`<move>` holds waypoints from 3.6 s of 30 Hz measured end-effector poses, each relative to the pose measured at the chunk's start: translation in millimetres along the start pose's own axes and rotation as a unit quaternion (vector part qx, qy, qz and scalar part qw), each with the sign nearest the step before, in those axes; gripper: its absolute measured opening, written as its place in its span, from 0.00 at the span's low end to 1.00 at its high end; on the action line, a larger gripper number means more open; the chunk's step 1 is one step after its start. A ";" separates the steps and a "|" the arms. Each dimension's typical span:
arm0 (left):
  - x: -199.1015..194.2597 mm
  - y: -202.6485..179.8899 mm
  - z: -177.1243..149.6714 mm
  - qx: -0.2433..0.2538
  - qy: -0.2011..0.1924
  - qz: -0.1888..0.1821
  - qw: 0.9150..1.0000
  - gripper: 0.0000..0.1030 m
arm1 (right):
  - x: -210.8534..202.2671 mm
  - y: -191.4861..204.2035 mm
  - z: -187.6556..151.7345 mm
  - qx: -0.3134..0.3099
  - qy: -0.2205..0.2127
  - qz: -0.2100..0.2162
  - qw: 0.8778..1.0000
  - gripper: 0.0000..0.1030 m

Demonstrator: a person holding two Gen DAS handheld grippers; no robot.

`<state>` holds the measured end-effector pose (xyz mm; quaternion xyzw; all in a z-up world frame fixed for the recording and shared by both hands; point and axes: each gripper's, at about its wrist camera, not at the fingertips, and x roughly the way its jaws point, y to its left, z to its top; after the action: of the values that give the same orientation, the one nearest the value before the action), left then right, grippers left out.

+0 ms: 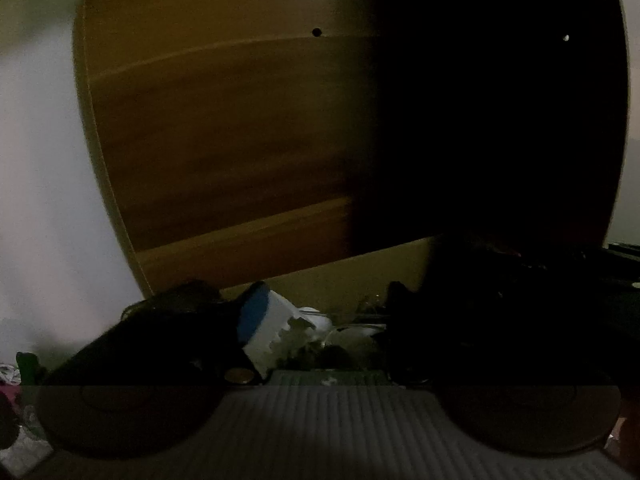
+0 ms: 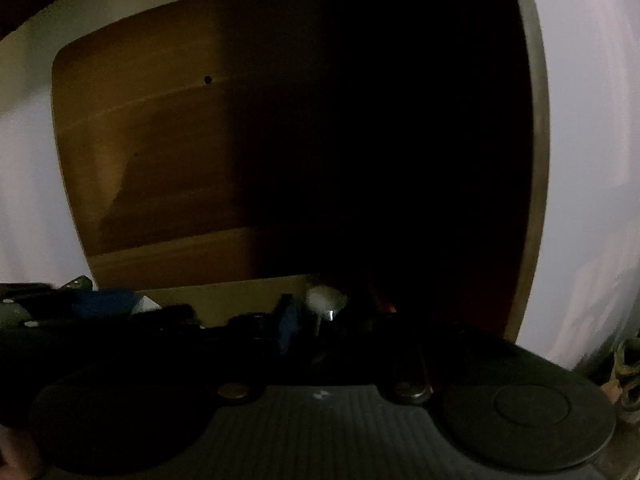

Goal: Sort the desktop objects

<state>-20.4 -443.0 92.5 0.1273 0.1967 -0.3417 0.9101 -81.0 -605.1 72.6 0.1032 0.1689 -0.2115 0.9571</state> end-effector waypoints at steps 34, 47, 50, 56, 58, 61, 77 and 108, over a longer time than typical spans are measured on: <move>-207.7 153.0 -121.4 -0.030 -0.132 0.147 0.980 1.00 | -150.8 123.9 -61.5 0.031 -0.122 0.141 0.982 1.00; -202.3 266.5 -203.5 -0.052 -0.033 0.261 0.963 1.00 | -113.0 267.8 -127.6 -0.096 -0.016 0.224 0.970 0.82; -181.3 279.2 -204.9 -0.074 -0.010 0.247 0.966 1.00 | -78.5 291.3 -125.0 -0.140 -0.003 0.211 0.967 0.71; -151.4 278.4 -212.4 -0.073 0.019 0.225 0.971 0.85 | -10.3 303.5 -135.8 -0.135 0.071 0.202 0.967 0.50; -142.8 278.7 -215.0 -0.065 0.018 0.218 0.974 0.84 | -3.0 304.6 -139.9 -0.136 0.076 0.207 0.966 0.49; -137.8 282.1 -217.6 -0.079 0.023 0.210 0.974 0.82 | 4.3 313.3 -142.1 -0.150 0.076 0.211 0.963 0.49; -142.2 305.8 -222.9 -0.140 0.041 0.189 0.971 0.79 | 29.1 335.3 -144.4 -0.204 0.099 0.207 0.951 0.25; -96.2 324.7 -207.6 -0.154 0.082 0.137 0.975 0.28 | 47.0 319.7 -140.1 -0.163 0.128 0.235 0.950 0.21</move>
<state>75.2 -73.6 -17.9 0.0385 0.3020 -0.1681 0.9376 60.5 -300.6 -33.4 0.0086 0.2929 0.0647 0.9539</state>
